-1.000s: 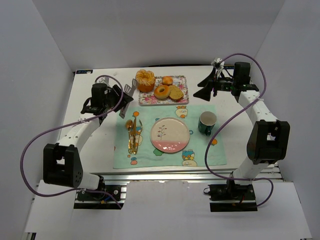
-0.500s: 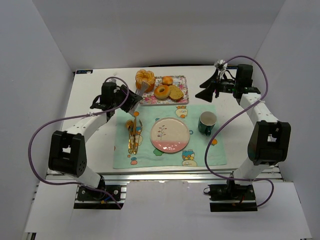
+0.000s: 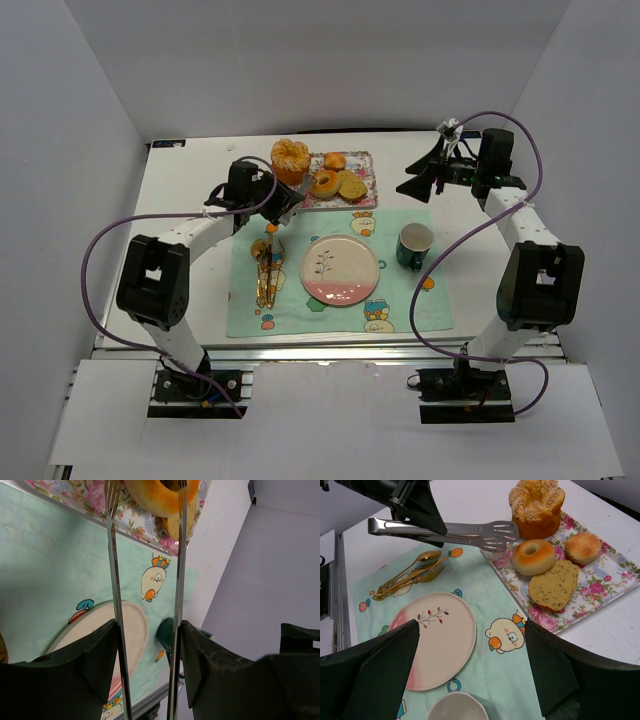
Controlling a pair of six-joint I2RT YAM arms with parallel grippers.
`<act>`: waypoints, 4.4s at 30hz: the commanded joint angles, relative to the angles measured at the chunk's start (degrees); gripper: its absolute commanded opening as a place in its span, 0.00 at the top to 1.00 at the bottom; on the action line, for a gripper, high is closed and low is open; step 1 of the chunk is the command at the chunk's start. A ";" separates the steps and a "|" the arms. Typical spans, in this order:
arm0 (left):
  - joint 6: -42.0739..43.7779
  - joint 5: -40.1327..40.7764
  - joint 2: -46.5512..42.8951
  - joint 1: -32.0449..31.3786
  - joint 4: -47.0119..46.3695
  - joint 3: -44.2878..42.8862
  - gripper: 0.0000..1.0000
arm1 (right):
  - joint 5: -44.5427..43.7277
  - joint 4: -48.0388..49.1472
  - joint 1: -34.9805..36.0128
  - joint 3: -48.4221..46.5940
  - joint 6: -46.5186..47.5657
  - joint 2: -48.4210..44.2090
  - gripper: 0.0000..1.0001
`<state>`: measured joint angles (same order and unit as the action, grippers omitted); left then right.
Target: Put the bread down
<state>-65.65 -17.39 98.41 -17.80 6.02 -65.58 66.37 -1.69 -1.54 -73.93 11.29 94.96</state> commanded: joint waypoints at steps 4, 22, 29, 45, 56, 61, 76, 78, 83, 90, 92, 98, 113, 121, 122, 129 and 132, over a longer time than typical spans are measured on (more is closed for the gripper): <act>-2.47 -1.51 0.81 -0.65 -2.06 -2.36 0.40 | 1.75 3.01 -0.57 0.63 -0.57 -2.41 0.11; -4.05 -4.67 5.56 -0.65 -5.58 -3.41 0.44 | 1.92 3.19 -1.27 1.07 -0.74 -2.58 0.11; -5.98 -5.99 5.39 -0.65 -9.45 -1.48 0.49 | 1.92 3.19 -1.27 1.16 -0.92 -2.58 0.11; -7.30 -7.66 1.79 -0.65 -11.73 2.03 0.83 | 2.01 3.10 -1.27 1.51 -0.92 -3.37 0.11; -1.25 -9.86 -11.74 -0.65 -6.37 8.53 0.92 | 2.27 2.31 -1.27 1.69 -0.21 -4.08 0.11; 2.97 -13.90 -21.83 -0.83 1.51 15.90 0.92 | 2.19 1.78 -1.27 1.77 -0.13 -4.17 0.11; 10.80 -12.50 -30.56 -11.73 17.36 21.81 0.86 | 2.45 -1.47 -1.18 2.04 1.10 -5.04 0.11; 10.98 -11.62 -29.51 -12.16 16.57 21.99 0.80 | 2.36 -1.73 -1.18 2.30 1.19 -5.31 0.11; 11.94 -10.56 -27.84 -12.61 16.39 21.55 0.61 | 2.10 -2.79 -1.18 3.09 2.42 -6.36 0.11; 13.18 -9.60 -28.62 -12.61 18.76 19.27 0.46 | 2.01 -3.41 -1.18 3.97 3.04 -7.07 0.11; 13.70 -9.16 -29.15 -12.61 19.55 18.39 0.46 | 1.92 -3.58 -1.18 4.15 3.04 -7.07 0.11; 15.46 -6.79 -28.98 -12.52 23.77 12.86 0.46 | 2.10 -3.58 -1.18 4.32 3.30 -6.98 0.11; 13.37 -3.27 -12.21 -6.82 14.92 -2.00 0.46 | 2.71 -2.17 -1.18 5.29 2.86 -6.63 0.10; 6.33 -7.04 4.23 -3.73 1.63 -10.95 0.47 | 3.06 -1.73 -1.18 5.99 3.65 -6.72 0.11; 5.80 -7.48 6.68 -3.30 0.49 -11.67 0.47 | 3.06 -1.56 -1.18 6.08 3.74 -6.72 0.11; 2.28 -9.77 11.71 -2.50 -3.73 -13.35 0.46 | 2.80 -0.77 -1.27 6.43 3.74 -6.80 0.11; 1.66 -10.38 12.94 -2.50 -4.35 -13.43 0.46 | 2.80 -0.77 -1.27 6.61 3.74 -6.89 0.11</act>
<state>-62.24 -25.43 112.18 -20.62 5.48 -76.93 67.90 -4.16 -2.57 -67.57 14.13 90.02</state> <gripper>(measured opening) 0.537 0.895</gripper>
